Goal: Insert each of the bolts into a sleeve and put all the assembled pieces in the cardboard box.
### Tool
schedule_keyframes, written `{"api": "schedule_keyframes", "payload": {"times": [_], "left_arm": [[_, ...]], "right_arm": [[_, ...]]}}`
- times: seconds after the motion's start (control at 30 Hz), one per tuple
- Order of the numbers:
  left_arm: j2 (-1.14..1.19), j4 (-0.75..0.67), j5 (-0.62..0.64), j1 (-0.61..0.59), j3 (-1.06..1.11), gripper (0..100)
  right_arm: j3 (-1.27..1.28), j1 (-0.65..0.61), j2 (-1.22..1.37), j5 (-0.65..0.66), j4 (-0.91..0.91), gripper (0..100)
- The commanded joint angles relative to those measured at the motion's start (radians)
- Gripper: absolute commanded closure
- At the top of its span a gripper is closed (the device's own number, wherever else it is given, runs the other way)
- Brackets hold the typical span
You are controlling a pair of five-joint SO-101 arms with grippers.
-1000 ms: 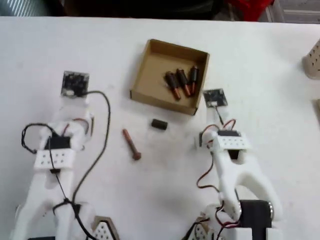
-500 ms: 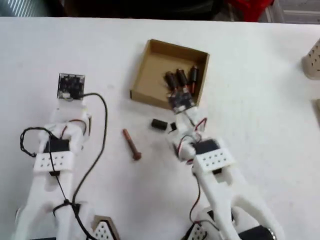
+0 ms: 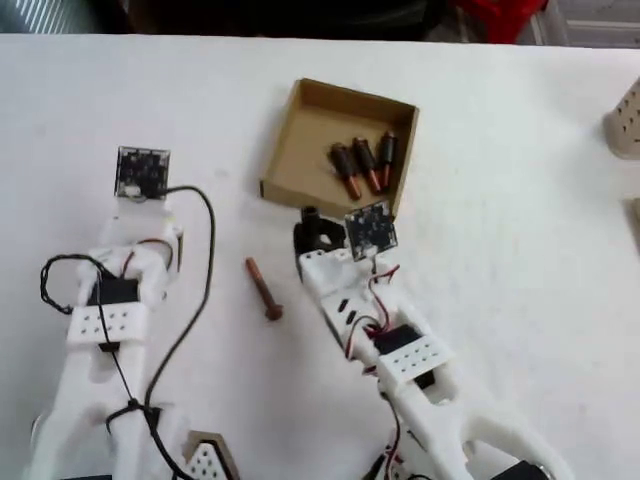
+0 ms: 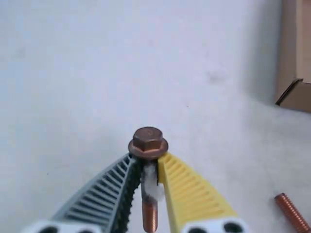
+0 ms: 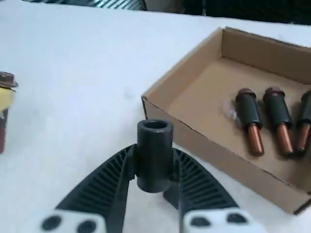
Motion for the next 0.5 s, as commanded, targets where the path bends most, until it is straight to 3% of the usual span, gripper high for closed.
{"api": "schedule_keyframes", "payload": {"times": [0.0,0.47], "left_arm": [[-0.039,-0.035,0.011,-0.007,-0.008,98],[-0.039,-0.098,0.011,-0.007,0.021,98]], "right_arm": [[-0.003,-0.067,-0.031,-0.014,-0.182,98.1],[-0.083,-0.148,0.673,-0.011,-1.044,98.2]]}}
